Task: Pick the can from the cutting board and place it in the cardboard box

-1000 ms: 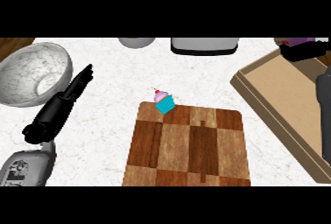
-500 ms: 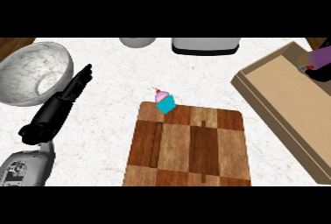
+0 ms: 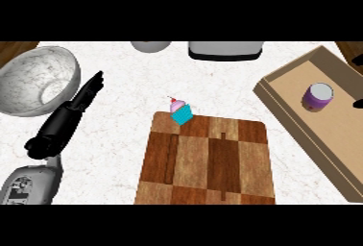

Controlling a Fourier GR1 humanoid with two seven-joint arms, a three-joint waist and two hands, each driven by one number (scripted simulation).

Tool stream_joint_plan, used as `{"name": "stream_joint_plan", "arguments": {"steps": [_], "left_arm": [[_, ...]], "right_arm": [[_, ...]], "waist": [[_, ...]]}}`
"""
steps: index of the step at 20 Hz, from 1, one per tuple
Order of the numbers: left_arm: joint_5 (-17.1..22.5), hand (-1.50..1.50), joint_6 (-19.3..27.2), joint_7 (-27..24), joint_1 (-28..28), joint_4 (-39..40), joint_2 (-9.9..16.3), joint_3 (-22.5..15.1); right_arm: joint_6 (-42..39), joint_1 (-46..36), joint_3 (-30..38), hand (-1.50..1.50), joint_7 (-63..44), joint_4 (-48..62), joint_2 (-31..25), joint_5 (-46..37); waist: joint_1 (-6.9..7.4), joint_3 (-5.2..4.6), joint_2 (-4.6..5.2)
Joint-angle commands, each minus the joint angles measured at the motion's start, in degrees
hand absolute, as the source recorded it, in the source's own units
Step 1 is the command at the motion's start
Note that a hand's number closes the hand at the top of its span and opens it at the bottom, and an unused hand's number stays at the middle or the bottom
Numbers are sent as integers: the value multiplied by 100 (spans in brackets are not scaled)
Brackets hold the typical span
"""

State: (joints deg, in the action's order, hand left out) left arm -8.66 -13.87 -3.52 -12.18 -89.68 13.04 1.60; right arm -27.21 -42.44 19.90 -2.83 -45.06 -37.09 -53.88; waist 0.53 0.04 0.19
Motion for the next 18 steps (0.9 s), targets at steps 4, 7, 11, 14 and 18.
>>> {"name": "stream_joint_plan", "arguments": {"steps": [4,7,11,14,18], "left_arm": [[75,0,-66,-127,38,151,36,116],[5,0,9,-21,56,72,-54,19],[-85,0,97,47,36,47,-92,-14],[-18,0,23,62,-51,-2,-34,46],[11,0,-83,-141,72,-4,17,77]], "right_arm": [[762,-124,869,-150,1016,-49,310,990],[877,-374,2044,-150,998,-46,571,2119],[1207,-604,3066,-150,522,298,679,2956],[1275,-478,3429,-150,627,582,273,3241],[1327,-188,3612,-150,1077,1156,-381,3419]], "waist": [[-3,10,4],[-157,25,-64],[-92,13,-24],[-36,6,-3],[26,6,19]]}}
